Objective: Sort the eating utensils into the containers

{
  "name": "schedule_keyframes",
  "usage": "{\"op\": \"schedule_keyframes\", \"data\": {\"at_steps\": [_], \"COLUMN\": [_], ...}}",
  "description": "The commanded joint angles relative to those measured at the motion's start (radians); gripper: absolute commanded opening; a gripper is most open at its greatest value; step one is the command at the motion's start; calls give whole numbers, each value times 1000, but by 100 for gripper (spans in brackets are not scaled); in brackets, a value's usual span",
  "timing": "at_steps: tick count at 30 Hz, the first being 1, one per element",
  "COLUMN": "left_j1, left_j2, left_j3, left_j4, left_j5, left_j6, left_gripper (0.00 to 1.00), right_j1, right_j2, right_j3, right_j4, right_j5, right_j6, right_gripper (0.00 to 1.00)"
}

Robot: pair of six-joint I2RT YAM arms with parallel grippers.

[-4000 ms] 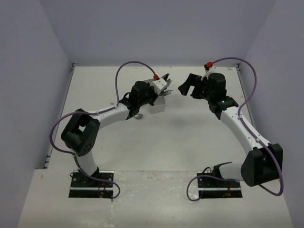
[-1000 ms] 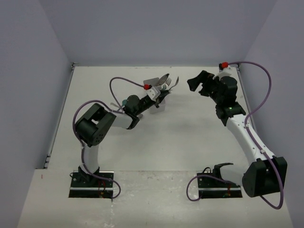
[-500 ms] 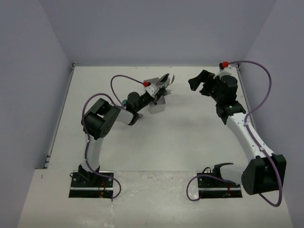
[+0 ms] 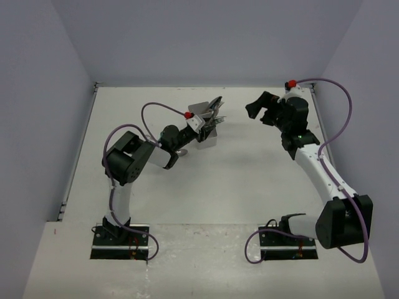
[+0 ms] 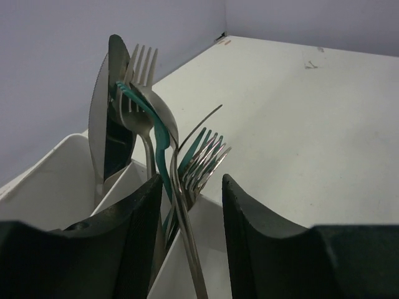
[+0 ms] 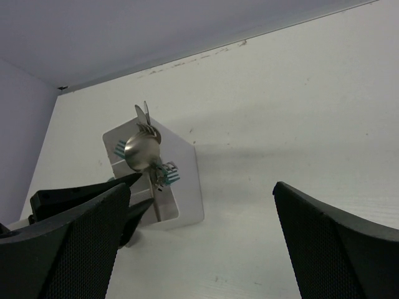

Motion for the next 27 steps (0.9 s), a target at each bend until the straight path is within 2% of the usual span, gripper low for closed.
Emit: {"op": "schedule_keyframes", "data": {"at_steps": [1,6,10,11,12,13,15,16,18,19,21,22,25,26,27], "left_j1": [1,0,0,-2,0,0,-2,0,0,0,0,1,1,1,1], "left_j2": [-73,-137,-220,-245,-301,-334,-442,-476,-558,-570,-578,-578,-602,-628,-644], "left_j3": [-31,-73,-116,-143,-156,-166,-173,-139,-61,49,152,209,187,170,153], "left_j4": [516,512,486,461,435,396,190,-28,-303,-608,-862,-1028,-1151,-1163,-1171], "left_j5": [29,32,40,22,12,6,-40,-105,-204,-338,-492,-628,-822,-836,-848], "left_j6": [21,13,24,21,20,27,27,4,-71,-98,-141,-179,-235,-243,-252], "left_gripper": [46,68,71,82,99,100,100,100,100,100,100,100,100,100,100], "right_j1": [-7,-7,-4,-2,6,24,71,93,150,171,220,228,252,260,274], "right_j2": [0,-2,4,18,32,49,124,156,242,266,322,339,400,412,443], "right_j3": [48,45,63,74,114,137,238,270,368,394,448,464,516,531,543], "right_j4": [20,22,19,0,-21,-59,-170,-234,-291,-326,-340,-357,-377,-376,-382], "right_j5": [-10,-22,-71,-106,-120,-123,-126,-119,-15,17,110,114,107,125,162], "right_j6": [-6,-4,-45,-62,-111,-134,-200,-214,-228,-248,-271,-268,-236,-234,-234], "right_gripper": [99,99,99,99,99,99,99,99,99,99,99,99,93,91,85]}}
